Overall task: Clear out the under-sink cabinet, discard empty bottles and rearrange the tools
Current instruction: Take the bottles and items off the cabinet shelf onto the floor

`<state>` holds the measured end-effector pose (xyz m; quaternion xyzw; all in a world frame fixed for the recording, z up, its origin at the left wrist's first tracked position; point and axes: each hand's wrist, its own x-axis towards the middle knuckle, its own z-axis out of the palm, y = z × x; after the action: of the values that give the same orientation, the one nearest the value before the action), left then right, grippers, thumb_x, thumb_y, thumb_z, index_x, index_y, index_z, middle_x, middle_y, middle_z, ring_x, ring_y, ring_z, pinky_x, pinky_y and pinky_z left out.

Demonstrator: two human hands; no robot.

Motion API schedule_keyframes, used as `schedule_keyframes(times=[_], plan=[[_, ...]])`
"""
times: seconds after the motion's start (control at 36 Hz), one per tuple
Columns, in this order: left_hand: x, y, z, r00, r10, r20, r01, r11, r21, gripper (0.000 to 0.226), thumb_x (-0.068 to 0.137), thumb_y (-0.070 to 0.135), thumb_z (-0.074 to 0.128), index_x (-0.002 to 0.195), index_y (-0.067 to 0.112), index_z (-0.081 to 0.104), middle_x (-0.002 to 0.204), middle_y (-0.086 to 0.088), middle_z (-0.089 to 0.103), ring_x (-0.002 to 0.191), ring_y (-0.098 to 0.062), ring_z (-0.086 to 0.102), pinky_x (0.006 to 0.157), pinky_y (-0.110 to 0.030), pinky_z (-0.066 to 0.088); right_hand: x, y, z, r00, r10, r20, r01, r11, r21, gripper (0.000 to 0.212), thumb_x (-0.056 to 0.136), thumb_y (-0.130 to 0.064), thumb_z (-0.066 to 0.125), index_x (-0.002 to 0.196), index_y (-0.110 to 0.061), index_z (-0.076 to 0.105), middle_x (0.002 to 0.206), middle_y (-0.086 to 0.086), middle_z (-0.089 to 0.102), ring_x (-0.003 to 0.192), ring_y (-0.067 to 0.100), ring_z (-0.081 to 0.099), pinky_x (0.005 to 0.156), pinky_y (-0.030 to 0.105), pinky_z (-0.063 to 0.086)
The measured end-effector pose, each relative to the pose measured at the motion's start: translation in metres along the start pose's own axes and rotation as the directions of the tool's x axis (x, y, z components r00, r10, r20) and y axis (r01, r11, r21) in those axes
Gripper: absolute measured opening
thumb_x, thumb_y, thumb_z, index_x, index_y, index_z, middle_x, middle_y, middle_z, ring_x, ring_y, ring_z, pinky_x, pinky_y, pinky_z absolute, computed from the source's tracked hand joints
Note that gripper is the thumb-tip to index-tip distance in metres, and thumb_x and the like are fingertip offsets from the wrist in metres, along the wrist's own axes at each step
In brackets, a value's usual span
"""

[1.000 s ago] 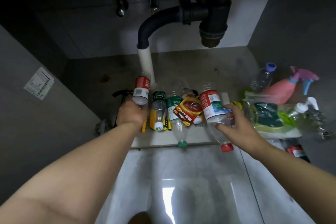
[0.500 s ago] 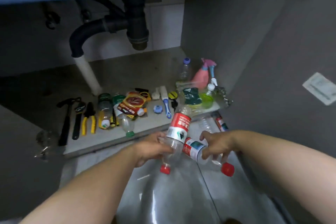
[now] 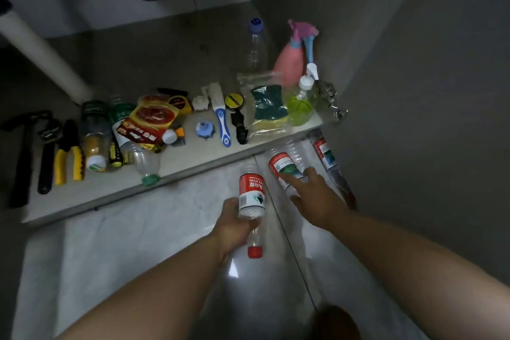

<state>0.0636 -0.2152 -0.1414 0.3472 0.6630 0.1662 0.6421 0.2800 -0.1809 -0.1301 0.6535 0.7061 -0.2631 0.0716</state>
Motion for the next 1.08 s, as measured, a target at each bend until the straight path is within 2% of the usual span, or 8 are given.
schedule_keyframes(times=[0.11, 0.31, 0.44, 0.53, 0.64, 0.92, 1.0, 1.08], plan=[[0.027, 0.001, 0.014, 0.997, 0.051, -0.058, -0.051, 0.999, 0.001, 0.057, 0.094, 0.023, 0.072, 0.142, 0.025, 0.042, 0.130, -0.004, 0.061, 0.111, -0.025, 0.065, 0.096, -0.047, 0.058, 0.013, 0.008, 0.017, 0.999, 0.026, -0.038, -0.026, 1.000, 0.016, 0.065, 0.098, -0.025, 0.059, 0.154, -0.041, 0.028, 0.158, 0.011, 0.015, 0.144, 0.034, 0.027, 0.107, 0.043, 0.046], [0.048, 0.001, 0.031, 0.978, 0.192, -0.079, -0.188, 0.980, 0.059, 0.070, 0.092, 0.011, 0.072, 0.150, 0.027, 0.036, 0.136, 0.007, 0.043, 0.121, -0.018, 0.053, 0.102, -0.033, 0.050, 0.009, 0.023, 0.031, 0.999, 0.018, -0.047, -0.027, 0.980, -0.196, 0.083, 0.090, -0.028, 0.062, 0.158, -0.039, 0.016, 0.167, 0.009, 0.002, 0.155, 0.031, 0.002, 0.123, 0.053, 0.017], [0.057, 0.001, 0.047, 0.974, 0.225, -0.021, -0.222, 0.970, 0.103, 0.071, 0.093, 0.009, 0.069, 0.152, 0.032, 0.037, 0.141, 0.008, 0.044, 0.121, -0.015, 0.056, 0.090, -0.017, 0.052, 0.008, 0.030, 0.031, 0.997, 0.062, 0.039, -0.051, 0.971, -0.231, 0.091, 0.094, -0.028, 0.058, 0.160, -0.034, -0.004, 0.169, 0.008, -0.007, 0.155, 0.031, -0.010, 0.125, 0.056, 0.010], [0.062, 0.007, 0.057, 0.978, 0.207, 0.012, -0.207, 0.973, 0.100, 0.073, 0.093, 0.003, 0.065, 0.155, 0.029, 0.035, 0.149, -0.001, 0.044, 0.126, -0.021, 0.058, 0.102, -0.031, 0.053, 0.007, 0.028, 0.029, 0.997, 0.067, 0.046, -0.054, 0.966, -0.255, 0.094, 0.093, -0.030, 0.059, 0.160, -0.032, -0.007, 0.169, 0.008, -0.007, 0.156, 0.031, -0.008, 0.124, 0.056, 0.012], [0.067, 0.011, 0.060, 0.975, 0.220, 0.025, -0.221, 0.957, 0.186, 0.075, 0.094, 0.007, 0.065, 0.157, 0.032, 0.033, 0.149, 0.000, 0.044, 0.129, -0.022, 0.055, 0.090, -0.024, 0.054, 0.008, 0.022, 0.027, 0.992, 0.095, 0.079, -0.076, 0.974, -0.213, 0.099, 0.091, -0.036, 0.064, 0.161, -0.030, -0.005, 0.169, 0.008, -0.007, 0.156, 0.031, -0.007, 0.124, 0.057, 0.013], [0.062, 0.018, 0.051, 0.964, 0.225, 0.143, -0.259, 0.915, 0.309, 0.073, 0.097, 0.014, 0.066, 0.159, 0.026, 0.030, 0.156, -0.005, 0.040, 0.138, -0.024, 0.048, 0.114, -0.041, 0.045, 0.003, 0.017, 0.016, 0.999, 0.043, -0.006, -0.043, 0.997, -0.061, 0.084, 0.089, -0.025, 0.068, 0.158, -0.029, 0.021, 0.165, 0.005, 0.018, 0.152, 0.028, 0.020, 0.120, 0.047, 0.031], [0.052, 0.027, 0.039, 0.959, 0.229, 0.166, -0.278, 0.871, 0.405, 0.067, 0.098, 0.013, 0.061, 0.158, 0.025, 0.033, 0.158, -0.005, 0.037, 0.140, -0.025, 0.045, 0.115, -0.029, 0.037, -0.003, 0.010, 0.003, 1.000, 0.027, 0.010, -0.026, 0.994, -0.109, 0.073, 0.090, -0.025, 0.062, 0.155, -0.027, 0.029, 0.158, 0.006, 0.031, 0.143, 0.027, 0.033, 0.115, 0.049, 0.037], [0.037, 0.038, 0.021, 0.948, 0.261, 0.184, -0.318, 0.823, 0.470, 0.055, 0.098, 0.010, 0.056, 0.152, 0.021, 0.046, 0.151, -0.008, 0.046, 0.135, -0.023, 0.049, 0.097, -0.018, 0.035, -0.007, -0.001, -0.015, 0.998, 0.011, 0.056, -0.005, 0.993, -0.116, 0.056, 0.093, -0.024, 0.058, 0.146, -0.023, 0.042, 0.145, 0.005, 0.046, 0.129, 0.026, 0.047, 0.105, 0.044, 0.045]])
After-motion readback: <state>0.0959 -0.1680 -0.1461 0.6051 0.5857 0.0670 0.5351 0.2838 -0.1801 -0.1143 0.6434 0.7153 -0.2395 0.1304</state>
